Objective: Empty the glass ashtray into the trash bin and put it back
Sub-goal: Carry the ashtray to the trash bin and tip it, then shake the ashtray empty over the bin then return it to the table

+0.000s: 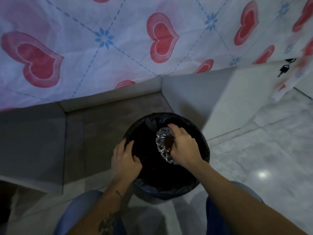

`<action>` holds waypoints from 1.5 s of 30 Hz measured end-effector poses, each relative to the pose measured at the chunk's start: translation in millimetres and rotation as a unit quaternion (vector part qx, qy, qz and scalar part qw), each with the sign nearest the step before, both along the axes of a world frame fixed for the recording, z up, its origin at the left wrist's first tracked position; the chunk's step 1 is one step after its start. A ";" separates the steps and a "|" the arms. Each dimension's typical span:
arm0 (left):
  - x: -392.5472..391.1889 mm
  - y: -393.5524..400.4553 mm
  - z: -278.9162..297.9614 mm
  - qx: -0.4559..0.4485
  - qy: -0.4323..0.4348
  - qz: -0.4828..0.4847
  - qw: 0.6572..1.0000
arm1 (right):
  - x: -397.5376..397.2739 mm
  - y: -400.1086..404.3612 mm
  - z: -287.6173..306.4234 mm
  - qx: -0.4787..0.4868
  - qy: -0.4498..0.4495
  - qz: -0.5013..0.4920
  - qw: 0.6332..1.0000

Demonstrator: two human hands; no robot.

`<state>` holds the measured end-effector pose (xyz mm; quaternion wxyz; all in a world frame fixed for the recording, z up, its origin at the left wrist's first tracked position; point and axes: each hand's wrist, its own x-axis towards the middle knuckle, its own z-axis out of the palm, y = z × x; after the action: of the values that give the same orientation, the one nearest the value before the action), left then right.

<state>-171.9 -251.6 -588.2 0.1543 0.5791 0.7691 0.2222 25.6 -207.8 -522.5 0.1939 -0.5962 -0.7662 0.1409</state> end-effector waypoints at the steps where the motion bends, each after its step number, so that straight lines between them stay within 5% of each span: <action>1: -1.2 -2.1 -3.6 -0.013 0.006 -0.014 1.000 | -0.9 0.1 -1.6 0.023 -0.048 0.022 0.998; 5: -0.9 -4.7 -7.5 -0.005 0.001 -0.024 1.000 | 1.5 0.4 -6.5 0.129 -0.176 0.102 0.970; 16: 7.4 8.0 -11.7 0.022 -0.024 -0.051 0.998 | 11.7 12.0 -2.7 0.223 -0.245 0.303 0.893; 22: -3.5 1.7 -3.2 0.015 0.012 -0.021 1.000 | -4.9 11.8 4.1 0.203 -0.230 0.289 0.907; 29: 21.3 20.5 29.1 0.056 -0.120 -0.101 0.986 | -6.7 12.2 10.5 0.141 -0.156 0.231 0.950; 37: 19.6 28.1 37.7 0.018 -0.145 -0.089 0.985 | 2.2 11.4 8.2 -0.016 0.017 0.152 0.988; 45: 15.5 22.3 23.5 0.038 -0.206 -0.074 0.975 | 10.8 2.5 -4.5 -0.238 0.201 0.069 0.948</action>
<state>-156.4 -229.3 -564.7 0.3032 0.5816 0.6670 0.3533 36.4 -205.3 -527.0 0.1866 -0.5298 -0.6949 0.4490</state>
